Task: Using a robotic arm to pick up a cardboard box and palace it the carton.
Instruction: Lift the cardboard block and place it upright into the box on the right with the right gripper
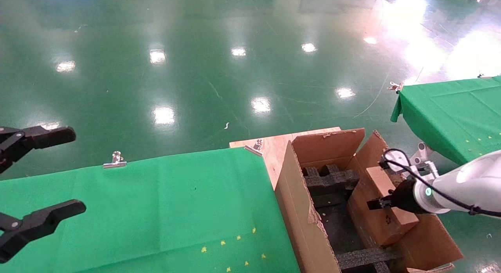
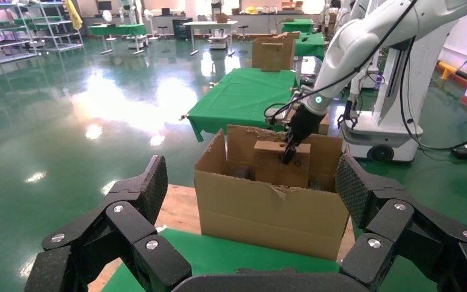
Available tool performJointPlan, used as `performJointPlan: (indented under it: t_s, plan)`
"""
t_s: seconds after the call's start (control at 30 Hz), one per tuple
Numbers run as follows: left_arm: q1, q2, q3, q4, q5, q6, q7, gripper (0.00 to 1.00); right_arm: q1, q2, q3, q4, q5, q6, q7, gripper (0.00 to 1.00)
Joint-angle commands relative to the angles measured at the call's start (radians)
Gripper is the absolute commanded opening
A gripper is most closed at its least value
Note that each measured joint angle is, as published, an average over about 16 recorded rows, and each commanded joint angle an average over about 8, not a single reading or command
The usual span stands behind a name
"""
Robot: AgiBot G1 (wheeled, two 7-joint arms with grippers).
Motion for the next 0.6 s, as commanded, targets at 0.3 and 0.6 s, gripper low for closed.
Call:
performJointPlan:
  t_s: [0.3, 0.6]
  plan:
    - [0.0, 0.0, 0.0, 0.0, 0.0, 0.0, 0.0, 1.0, -0.064, -0.065, -0.016, -0.112, 0.027, 0.06, -0.035, 0.0]
    - [0.0, 0.0, 0.0, 0.0, 0.0, 0.0, 0.0, 1.0, -0.107, -0.117, -0.023, -0.221, 0.102, 0.099, -0.127, 0.0]
